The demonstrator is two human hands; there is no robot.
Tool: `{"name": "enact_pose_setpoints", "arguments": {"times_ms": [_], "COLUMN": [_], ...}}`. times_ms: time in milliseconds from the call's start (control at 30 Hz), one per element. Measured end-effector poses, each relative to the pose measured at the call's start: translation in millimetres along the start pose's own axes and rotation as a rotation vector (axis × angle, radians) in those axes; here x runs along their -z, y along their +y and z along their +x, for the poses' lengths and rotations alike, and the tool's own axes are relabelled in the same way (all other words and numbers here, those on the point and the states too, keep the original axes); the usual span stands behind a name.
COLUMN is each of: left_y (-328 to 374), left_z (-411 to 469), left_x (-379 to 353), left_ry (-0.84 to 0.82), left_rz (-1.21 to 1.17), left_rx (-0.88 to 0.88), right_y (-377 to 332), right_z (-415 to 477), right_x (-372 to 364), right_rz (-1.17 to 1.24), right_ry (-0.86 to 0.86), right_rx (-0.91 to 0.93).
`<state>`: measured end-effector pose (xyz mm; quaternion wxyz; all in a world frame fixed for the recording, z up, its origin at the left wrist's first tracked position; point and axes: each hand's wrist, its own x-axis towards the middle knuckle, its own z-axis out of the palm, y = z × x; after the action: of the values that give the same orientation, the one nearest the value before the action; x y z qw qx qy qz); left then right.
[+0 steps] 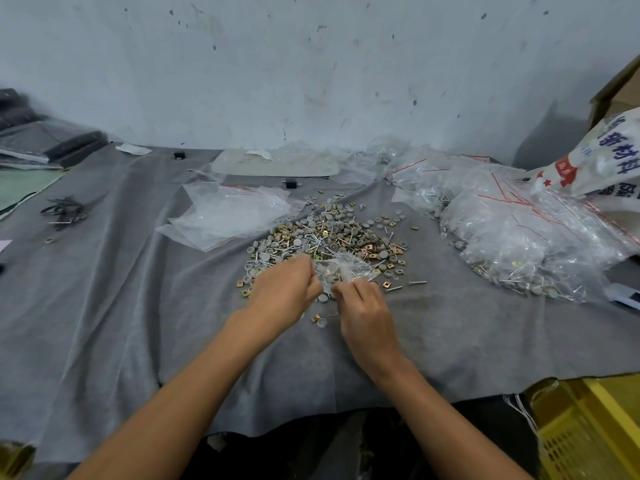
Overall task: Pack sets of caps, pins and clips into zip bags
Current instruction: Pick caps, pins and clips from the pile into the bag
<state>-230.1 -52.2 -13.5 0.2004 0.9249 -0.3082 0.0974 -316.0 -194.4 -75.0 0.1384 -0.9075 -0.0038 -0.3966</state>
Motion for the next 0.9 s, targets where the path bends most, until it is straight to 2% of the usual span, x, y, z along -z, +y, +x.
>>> {"name": "enact_pose_setpoints", "arguments": {"times_ms": [100, 167, 233, 300, 367, 433, 600, 767, 900], "left_y": [11.6, 12.8, 3.5, -16.9, -38.2, -51.3, -49.1, -35.1, -28.0], "left_z": [9.3, 13.5, 16.6, 22.3, 27.3, 30.5, 36.1, 48.2, 55.3], "left_x": [-0.8, -2.1, -1.2, 1.1, 3.1, 0.5, -11.7, -15.0, -15.7], "left_ry": [-0.040, -0.047, 0.052, 0.157, 0.153, 0.075, -0.099, -0.184, -0.198], "left_rz": [-0.016, -0.173, -0.305, -0.340, -0.280, -0.172, -0.078, 0.036, 0.037], "left_rx": [-0.044, -0.016, 0.048, 0.142, 0.227, 0.267, 0.215, 0.221, 0.231], "right_y": [1.2, 2.4, 2.2, 1.9, 2.5, 4.0, 3.0, 3.1, 3.9], "right_z": [-0.3, -0.7, -0.7, -0.3, -0.3, -0.7, -0.2, -1.4, -1.1], "right_x": [-0.7, -1.1, -1.4, -1.4, -1.5, -1.7, -2.4, -2.5, -4.3], "right_rz": [-0.001, 0.007, 0.011, 0.005, 0.005, 0.003, 0.003, 0.006, -0.004], "right_ry": [0.010, 0.009, 0.021, 0.034, 0.032, 0.022, 0.018, 0.016, 0.026], "right_rx": [-0.002, -0.008, -0.006, -0.003, -0.002, -0.006, -0.019, -0.019, -0.023]}}
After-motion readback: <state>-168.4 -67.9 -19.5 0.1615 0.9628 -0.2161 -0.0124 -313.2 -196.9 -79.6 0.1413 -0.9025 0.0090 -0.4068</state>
